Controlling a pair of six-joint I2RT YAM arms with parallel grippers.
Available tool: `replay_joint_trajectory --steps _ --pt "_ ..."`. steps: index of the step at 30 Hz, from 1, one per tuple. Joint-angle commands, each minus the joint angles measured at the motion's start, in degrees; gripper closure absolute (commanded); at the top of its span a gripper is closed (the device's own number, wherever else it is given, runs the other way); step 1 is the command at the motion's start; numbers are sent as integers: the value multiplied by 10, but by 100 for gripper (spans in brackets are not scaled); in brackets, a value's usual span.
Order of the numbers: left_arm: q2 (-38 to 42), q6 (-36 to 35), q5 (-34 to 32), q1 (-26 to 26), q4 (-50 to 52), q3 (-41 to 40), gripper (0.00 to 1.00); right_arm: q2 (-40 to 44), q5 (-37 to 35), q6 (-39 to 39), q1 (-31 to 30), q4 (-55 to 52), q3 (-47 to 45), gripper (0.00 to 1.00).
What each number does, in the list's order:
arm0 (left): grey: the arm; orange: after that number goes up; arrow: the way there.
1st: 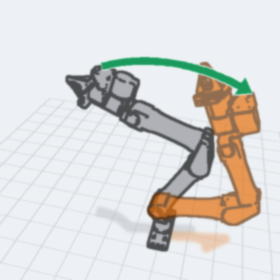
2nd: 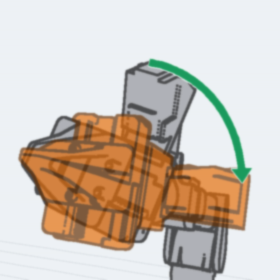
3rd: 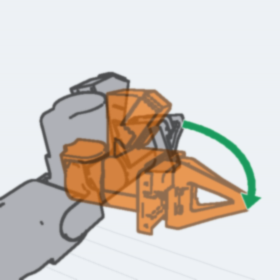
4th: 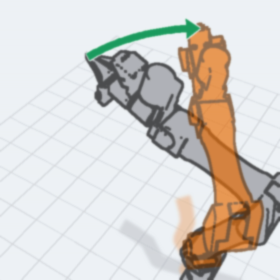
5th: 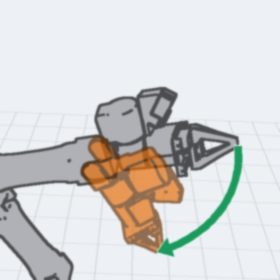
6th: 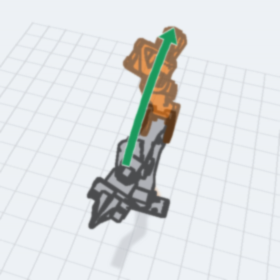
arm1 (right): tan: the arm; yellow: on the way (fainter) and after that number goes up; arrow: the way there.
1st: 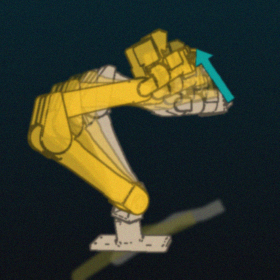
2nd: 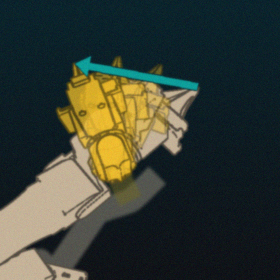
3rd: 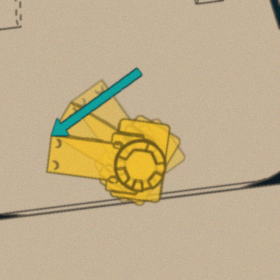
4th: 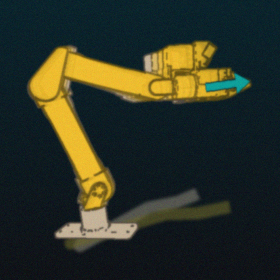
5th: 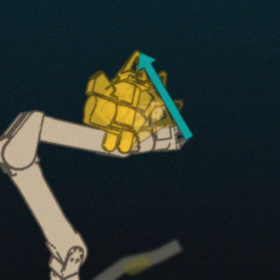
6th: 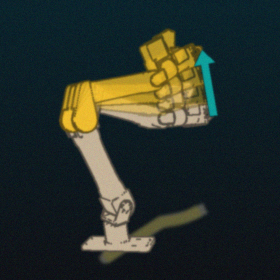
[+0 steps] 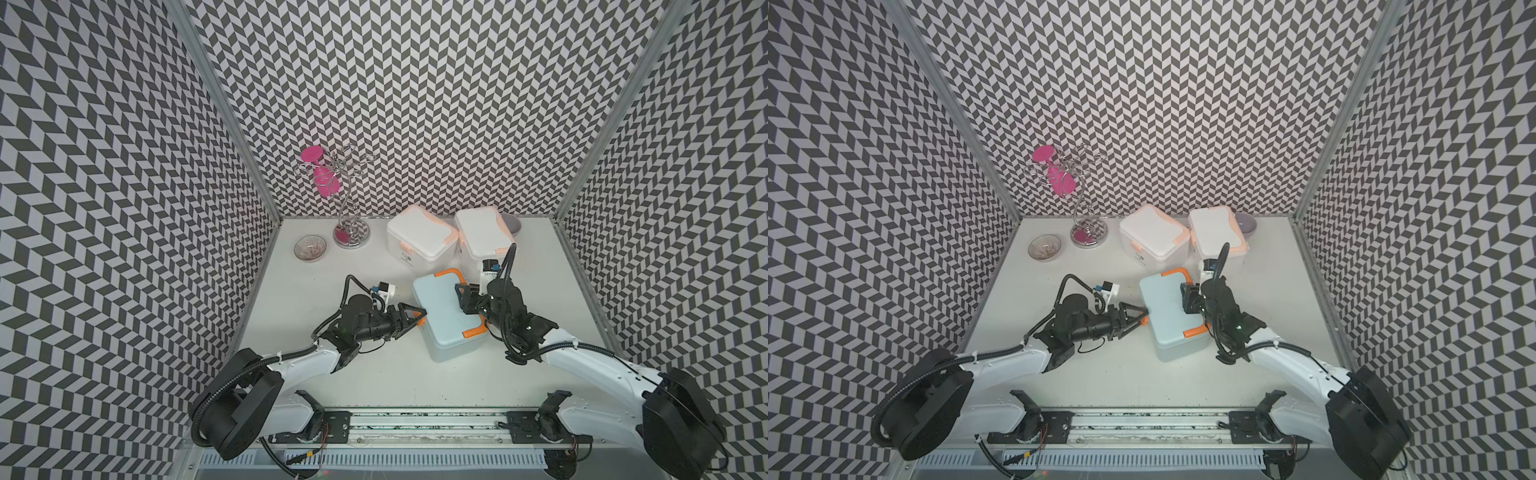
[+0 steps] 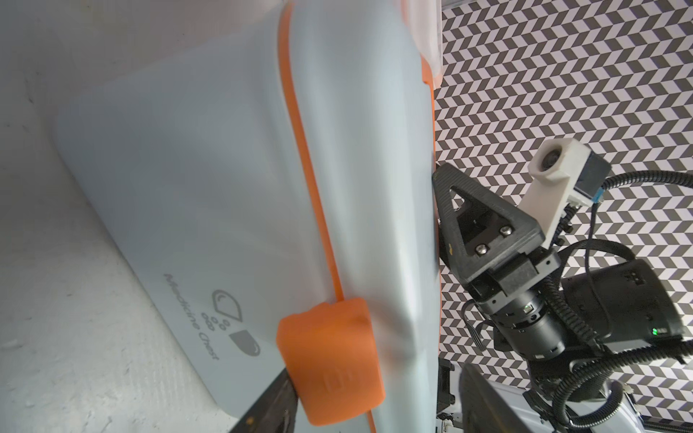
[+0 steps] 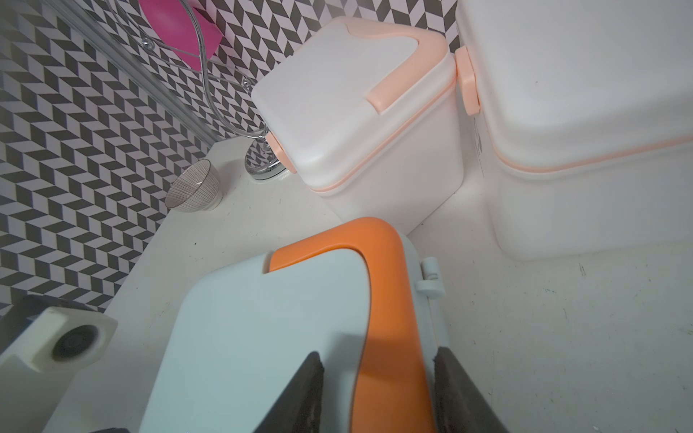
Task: Open first aid kits and take out gauze
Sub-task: Open the fastener of the first aid kit.
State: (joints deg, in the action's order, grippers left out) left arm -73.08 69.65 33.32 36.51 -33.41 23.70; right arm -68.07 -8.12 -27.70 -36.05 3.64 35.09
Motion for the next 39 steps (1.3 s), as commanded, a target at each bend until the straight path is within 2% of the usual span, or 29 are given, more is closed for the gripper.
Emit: replay_joint_trajectory --steps 1,10,19,24,30,39 --pt "23 -21 -2 6 -8 37 30 -43 41 -7 -17 -136 -36 53" --pt "36 -41 -18 6 52 60 23 -39 50 -4 -17 -132 -35 53" --pt "29 -75 -51 8 156 110 20 -38 60 -3 -17 -125 -39 53" --pt "6 -104 -68 9 228 144 20 -38 62 -3 -17 -123 -41 53" --pt "24 -122 -113 8 293 149 21 -40 58 -2 -17 -123 -42 53" --pt "0 -136 -100 0 318 157 28 -43 53 -2 -17 -120 -44 53"
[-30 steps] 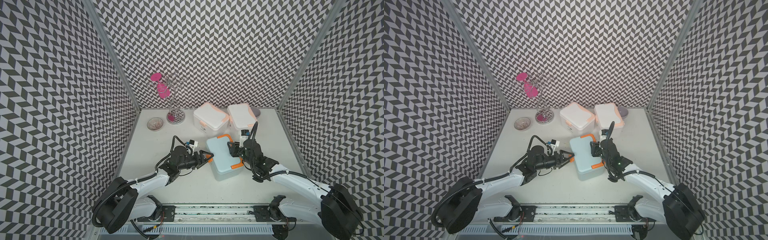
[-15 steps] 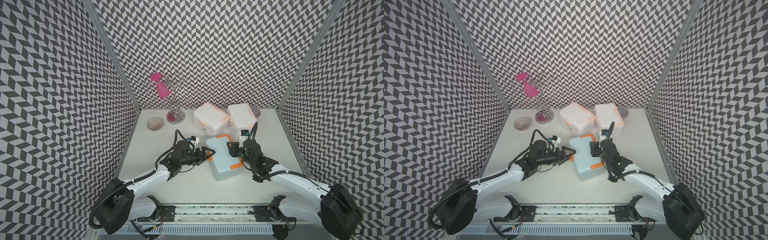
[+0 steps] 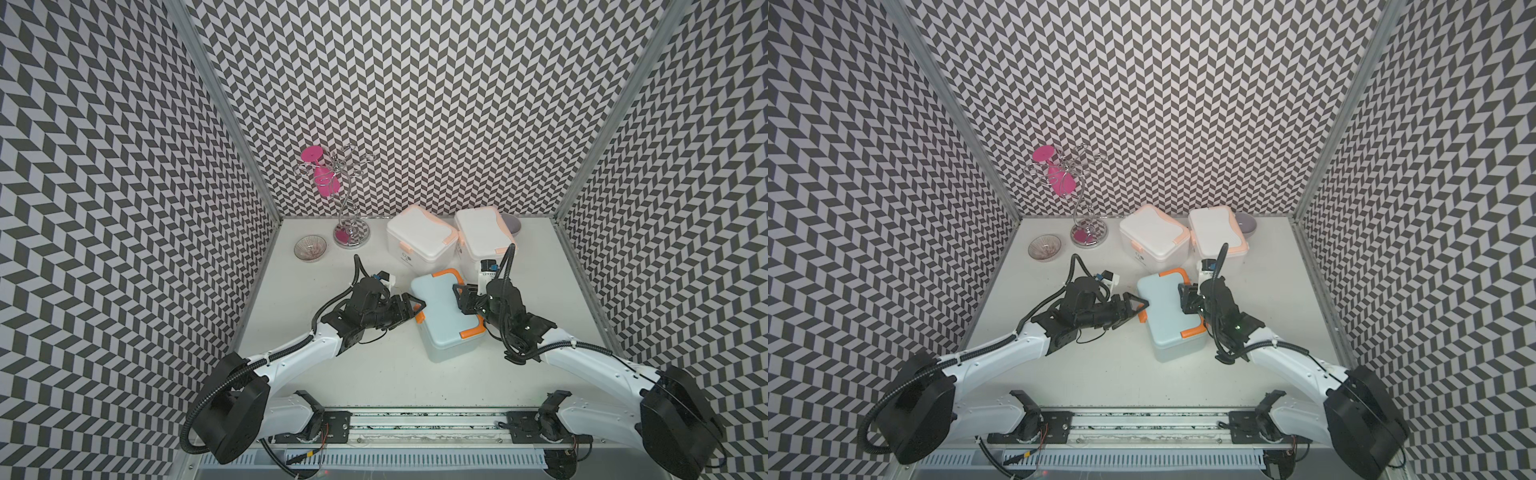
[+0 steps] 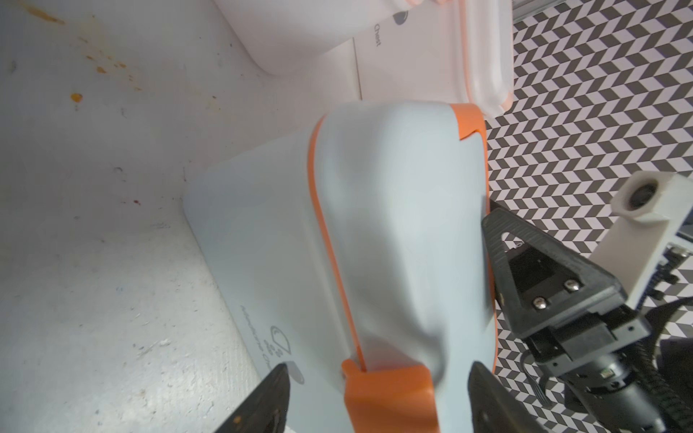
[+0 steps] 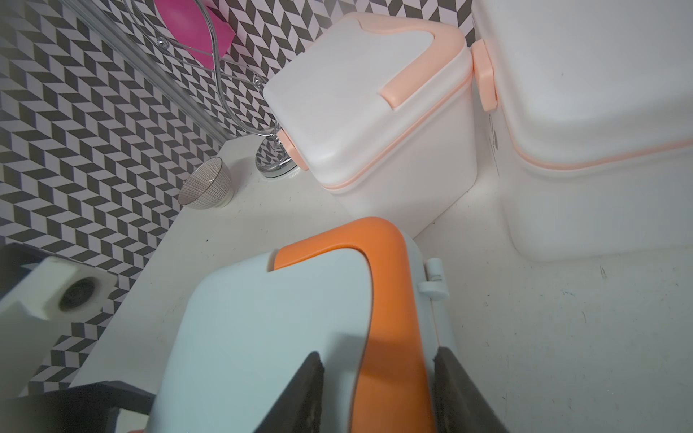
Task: Open first aid kits and take out gauze
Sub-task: Open the fastener of the first aid kit.
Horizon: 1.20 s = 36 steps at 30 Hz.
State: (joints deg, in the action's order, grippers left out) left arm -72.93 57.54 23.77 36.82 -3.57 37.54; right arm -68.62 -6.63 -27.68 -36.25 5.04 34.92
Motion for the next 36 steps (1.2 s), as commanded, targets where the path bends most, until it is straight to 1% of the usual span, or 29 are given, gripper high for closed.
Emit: replay_joint_trajectory --steps 1,8,14,19,22,25,27,30,33,35,36 --pt "1 -16 -6 -3 24 17 28 -38 37 -2 -15 -133 -43 53" --pt "41 -22 -16 -13 44 -14 34 -43 35 -2 -15 -133 -43 54" --pt "81 -23 -19 -29 54 -48 35 -45 32 -2 -14 -134 -40 53" --pt "99 -25 -11 -42 54 -80 36 -47 34 -3 -14 -135 -38 53" --pt "116 -30 -16 -43 60 -76 34 -49 36 -3 -15 -136 -38 53" --pt "129 -43 -57 -25 104 -38 28 -49 36 -3 -15 -138 -36 53" --pt "121 -47 -98 7 134 -1 23 -47 33 -3 -15 -139 -36 53" --pt "71 -53 -127 47 183 68 20 -51 32 -3 -15 -140 -34 53" --pt "8 -56 -178 90 249 140 18 -53 31 -3 -15 -139 -35 53" --pt "-31 -57 -206 108 285 180 17 -54 30 -4 -15 -139 -35 53" --pt "-41 -58 -207 109 294 190 18 -53 29 -3 -14 -140 -35 53"
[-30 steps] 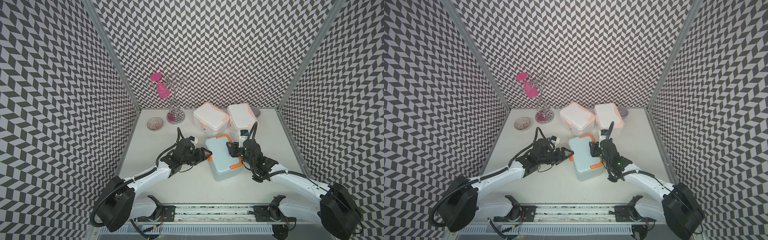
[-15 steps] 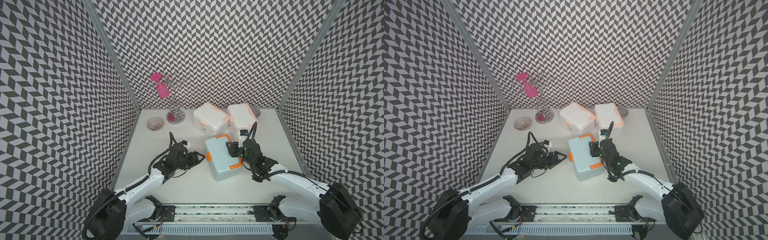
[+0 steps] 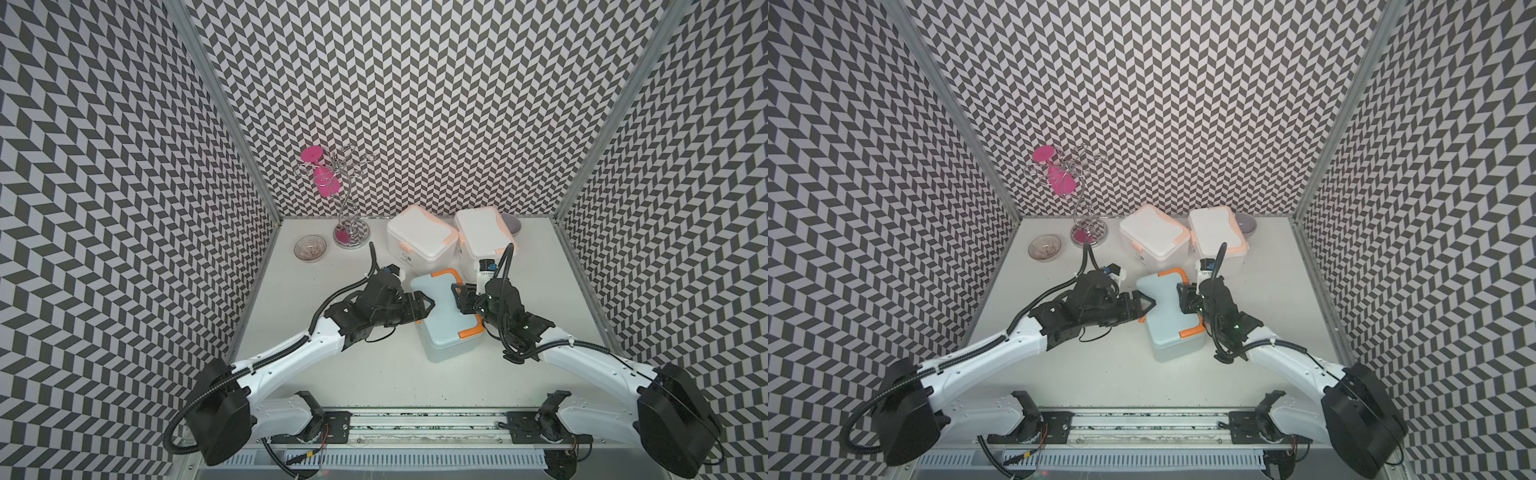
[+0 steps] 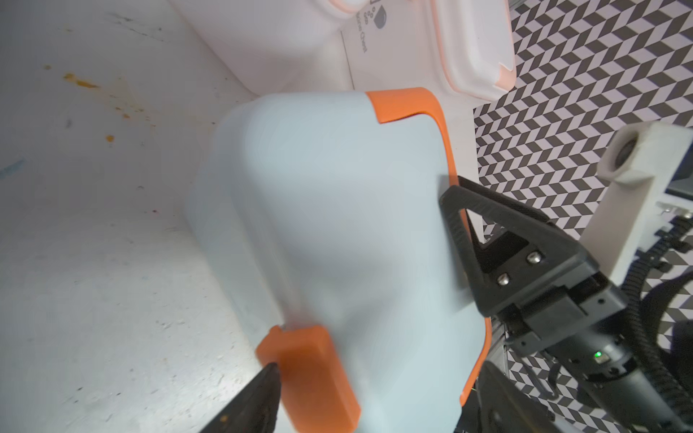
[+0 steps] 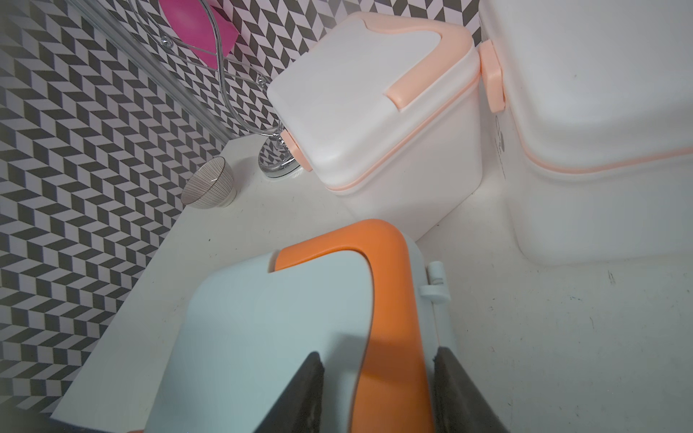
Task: Open first aid kits and take out gauze
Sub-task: Open the fastener of the first aid kit.
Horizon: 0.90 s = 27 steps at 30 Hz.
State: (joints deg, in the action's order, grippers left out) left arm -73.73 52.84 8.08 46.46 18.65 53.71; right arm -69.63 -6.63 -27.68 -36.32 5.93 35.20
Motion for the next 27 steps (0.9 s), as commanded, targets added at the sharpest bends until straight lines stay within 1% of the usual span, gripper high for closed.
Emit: replay_joint_trajectory --steps 1,4,9,16,21,27 --pt "-44 -13 -50 13 76 35 19 -42 30 -3 -14 -149 -37 53" --pt "-48 -6 -62 14 83 34 22 -42 28 -2 -13 -150 -36 53" --pt "-21 4 -95 11 95 15 24 -43 22 0 -13 -152 -37 53" --pt "-9 16 -97 7 111 -10 30 -45 15 1 -12 -153 -36 53" --pt "10 22 -99 1 116 -38 31 -45 15 2 -11 -153 -36 53" --pt "47 28 -95 -20 115 -82 32 -44 16 2 -9 -154 -36 53"
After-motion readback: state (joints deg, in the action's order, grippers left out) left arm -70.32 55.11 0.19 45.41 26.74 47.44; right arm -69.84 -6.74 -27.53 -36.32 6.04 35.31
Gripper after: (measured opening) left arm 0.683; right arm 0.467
